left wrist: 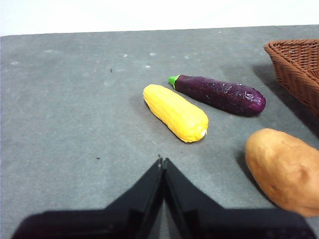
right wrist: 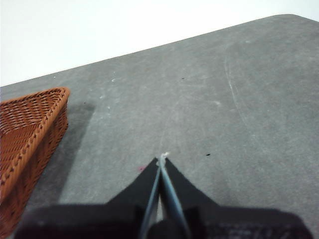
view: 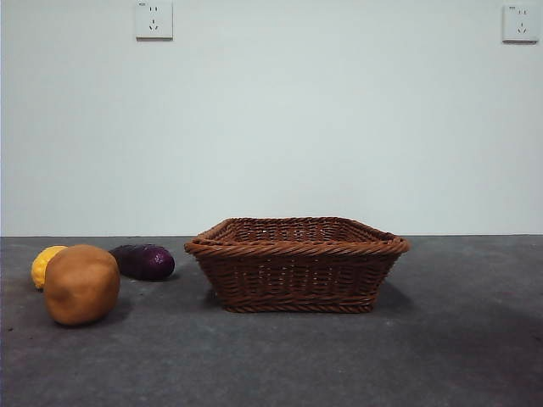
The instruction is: Help me put the vegetables on the table into the basket
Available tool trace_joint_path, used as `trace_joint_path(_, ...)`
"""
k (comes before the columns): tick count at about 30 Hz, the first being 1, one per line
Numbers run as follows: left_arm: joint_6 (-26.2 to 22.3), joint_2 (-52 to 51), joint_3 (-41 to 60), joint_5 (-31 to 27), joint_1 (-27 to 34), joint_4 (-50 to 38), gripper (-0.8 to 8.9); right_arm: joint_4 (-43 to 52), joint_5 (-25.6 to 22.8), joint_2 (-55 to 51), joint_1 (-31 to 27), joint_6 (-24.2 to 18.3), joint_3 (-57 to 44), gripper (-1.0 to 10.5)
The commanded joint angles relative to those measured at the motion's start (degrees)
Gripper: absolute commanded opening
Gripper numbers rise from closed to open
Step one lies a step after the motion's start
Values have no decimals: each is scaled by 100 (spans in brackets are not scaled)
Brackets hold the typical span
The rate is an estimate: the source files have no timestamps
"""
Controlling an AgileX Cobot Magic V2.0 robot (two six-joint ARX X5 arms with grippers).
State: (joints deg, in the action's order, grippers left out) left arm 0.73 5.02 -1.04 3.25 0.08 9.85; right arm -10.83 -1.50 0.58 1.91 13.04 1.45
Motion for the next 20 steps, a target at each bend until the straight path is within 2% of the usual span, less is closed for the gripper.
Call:
trace_joint_path(1,321,2,-46,24,11,-48,-5,9,125,-4,0,201,42,-8)
trace_joint_path(5,748,7,-446,328,11,192,-6,-83,398,9,0,391,426,-9)
trace_joint_path(12,1047,352,-1622,485,11,728,-6,-538,485,452,0,361,1663,-9)
trace_joint_path(16,1058,787,-2498,863,11,1285,-6,-1097,695,988,0,149,2564,-9)
trace_joint_path(20,844,1370,-3515,1493,11,1978,-6,-2076,1023,1742,0,-343,3663,-9)
